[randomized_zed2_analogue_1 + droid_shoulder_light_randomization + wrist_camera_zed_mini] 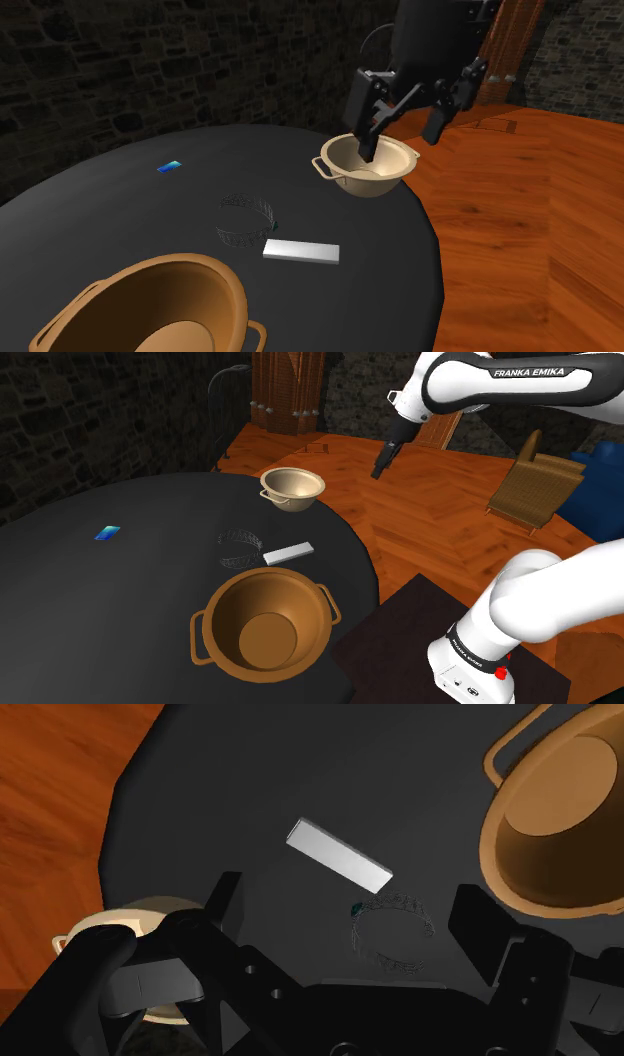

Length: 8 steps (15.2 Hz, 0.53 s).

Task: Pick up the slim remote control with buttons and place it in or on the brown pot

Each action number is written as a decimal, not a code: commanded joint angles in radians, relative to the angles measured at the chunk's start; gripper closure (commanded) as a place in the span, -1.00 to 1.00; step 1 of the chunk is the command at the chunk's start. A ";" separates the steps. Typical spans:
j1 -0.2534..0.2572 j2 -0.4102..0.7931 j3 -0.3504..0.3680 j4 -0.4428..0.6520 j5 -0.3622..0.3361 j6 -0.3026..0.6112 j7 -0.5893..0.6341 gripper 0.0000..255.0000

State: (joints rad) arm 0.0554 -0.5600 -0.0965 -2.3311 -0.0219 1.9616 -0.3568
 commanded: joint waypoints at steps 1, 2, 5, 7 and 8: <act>0.014 0.054 -0.016 -0.006 0.000 0.051 -0.052 -1.00; 0.021 0.086 -0.021 -0.005 0.002 0.076 -0.075 -1.00; 0.044 0.186 -0.036 0.007 0.011 0.147 -0.144 -1.00; 0.059 0.256 -0.043 0.020 0.020 0.192 -0.191 -1.00; 0.066 0.291 -0.047 0.028 0.025 0.213 -0.215 -1.00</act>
State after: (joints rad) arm 0.1137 -0.3123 -0.1383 -2.3149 -0.0025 2.1482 -0.5446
